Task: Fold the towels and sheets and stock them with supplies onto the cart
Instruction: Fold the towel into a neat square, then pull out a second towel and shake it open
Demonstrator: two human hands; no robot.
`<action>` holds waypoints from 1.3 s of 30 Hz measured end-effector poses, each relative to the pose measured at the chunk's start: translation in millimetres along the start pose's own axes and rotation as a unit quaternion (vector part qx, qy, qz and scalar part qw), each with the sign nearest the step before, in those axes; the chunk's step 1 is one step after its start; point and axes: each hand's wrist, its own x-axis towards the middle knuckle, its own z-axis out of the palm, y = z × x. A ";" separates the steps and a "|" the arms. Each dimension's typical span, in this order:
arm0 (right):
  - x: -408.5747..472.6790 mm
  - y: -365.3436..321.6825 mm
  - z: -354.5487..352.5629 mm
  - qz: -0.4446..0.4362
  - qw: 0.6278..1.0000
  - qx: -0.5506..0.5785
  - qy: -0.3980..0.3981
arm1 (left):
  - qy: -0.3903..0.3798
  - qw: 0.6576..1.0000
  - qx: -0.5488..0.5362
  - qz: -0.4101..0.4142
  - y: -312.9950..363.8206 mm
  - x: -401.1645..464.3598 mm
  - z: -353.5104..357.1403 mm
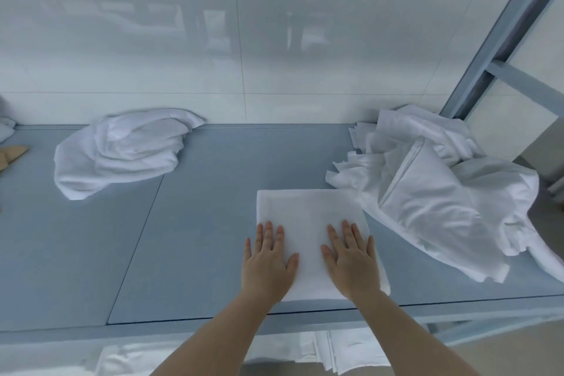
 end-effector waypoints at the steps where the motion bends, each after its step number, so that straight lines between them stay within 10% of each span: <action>1: -10.4 -3.3 0.1 0.000 1.000 0.004 -0.007 | -0.007 1.000 -0.003 -0.002 0.6 -10.9 0.3; 23: -120.8 -143.2 -25.8 -0.122 0.983 0.136 0.007 | 0.091 0.983 -0.048 -0.154 -102.8 -162.7 -76.9; 39: -97.4 -367.9 14.8 -0.117 0.987 0.111 -0.006 | 0.093 0.980 -0.065 -0.165 -333.7 -158.6 -129.1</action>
